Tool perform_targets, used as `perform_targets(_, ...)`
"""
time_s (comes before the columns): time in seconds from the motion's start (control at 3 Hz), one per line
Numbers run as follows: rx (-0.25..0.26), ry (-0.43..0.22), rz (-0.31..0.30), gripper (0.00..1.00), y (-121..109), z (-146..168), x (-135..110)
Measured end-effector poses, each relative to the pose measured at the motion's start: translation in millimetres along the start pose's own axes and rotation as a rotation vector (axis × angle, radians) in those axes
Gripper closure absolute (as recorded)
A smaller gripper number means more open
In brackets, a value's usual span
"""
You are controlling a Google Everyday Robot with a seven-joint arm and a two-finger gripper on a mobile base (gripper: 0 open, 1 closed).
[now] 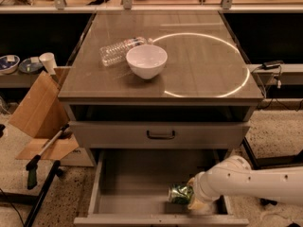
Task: Pick green can from middle drawer and place on counter
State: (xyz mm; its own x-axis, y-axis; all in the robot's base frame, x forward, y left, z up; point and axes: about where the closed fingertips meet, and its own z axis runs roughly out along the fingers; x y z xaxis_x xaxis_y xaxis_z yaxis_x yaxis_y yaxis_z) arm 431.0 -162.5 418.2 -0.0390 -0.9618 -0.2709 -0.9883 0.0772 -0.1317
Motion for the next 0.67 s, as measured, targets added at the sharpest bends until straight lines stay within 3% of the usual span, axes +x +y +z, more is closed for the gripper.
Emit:
perform_targets(0.33, 0.015, 0.018, 0.007, 1.0, 7.4, -42.0, -10.9)
perform_targets(0.67, 0.026, 0.053, 0.013, 1.0, 15.2, -103.4, -24.2)
